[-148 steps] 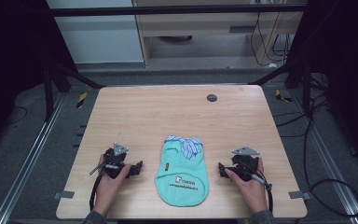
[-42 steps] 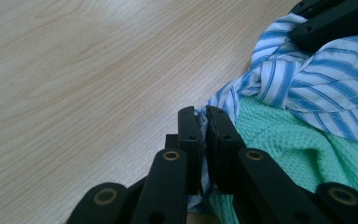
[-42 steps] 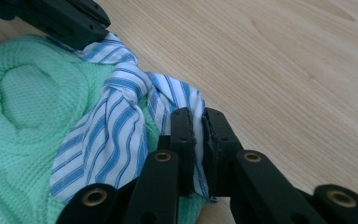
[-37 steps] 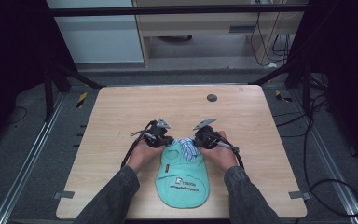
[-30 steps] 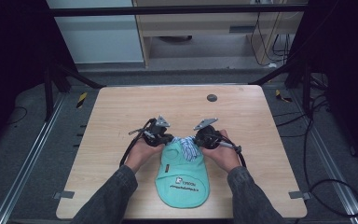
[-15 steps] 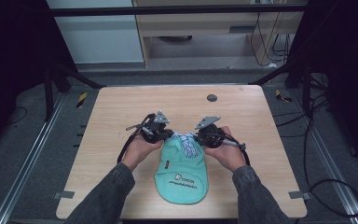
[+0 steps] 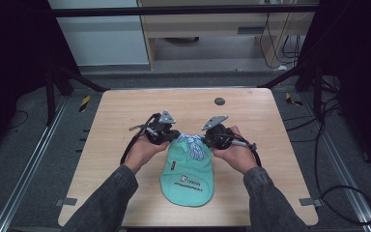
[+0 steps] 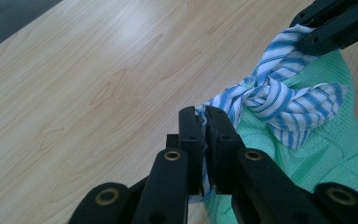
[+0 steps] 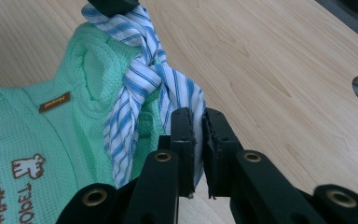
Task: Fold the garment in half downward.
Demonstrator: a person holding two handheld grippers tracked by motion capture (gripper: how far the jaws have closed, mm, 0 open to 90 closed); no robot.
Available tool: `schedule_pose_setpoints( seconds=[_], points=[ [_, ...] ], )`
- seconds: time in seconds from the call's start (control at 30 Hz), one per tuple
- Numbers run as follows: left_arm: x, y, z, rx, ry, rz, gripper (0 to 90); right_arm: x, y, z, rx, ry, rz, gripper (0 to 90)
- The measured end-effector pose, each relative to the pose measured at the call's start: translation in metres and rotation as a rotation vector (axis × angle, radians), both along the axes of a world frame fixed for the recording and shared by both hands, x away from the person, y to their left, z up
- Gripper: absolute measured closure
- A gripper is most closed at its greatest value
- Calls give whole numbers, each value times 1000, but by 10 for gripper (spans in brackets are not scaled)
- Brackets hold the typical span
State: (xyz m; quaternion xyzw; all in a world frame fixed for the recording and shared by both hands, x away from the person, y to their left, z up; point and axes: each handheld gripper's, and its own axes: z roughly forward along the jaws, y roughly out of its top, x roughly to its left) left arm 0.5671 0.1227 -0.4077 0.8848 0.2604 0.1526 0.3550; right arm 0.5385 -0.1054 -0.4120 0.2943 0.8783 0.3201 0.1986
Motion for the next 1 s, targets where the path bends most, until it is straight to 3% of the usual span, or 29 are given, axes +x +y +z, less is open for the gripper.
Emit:
schedule_pose_setpoints(
  seconds=[0.37, 1.0],
  points=[
    [8, -3, 3, -22, 3, 3, 859, 12, -3, 5, -14, 10, 1, 826],
    [6, -2, 17, -13, -23, 5, 859, 17, -1, 16, -24, -4, 10, 825]
  ],
)
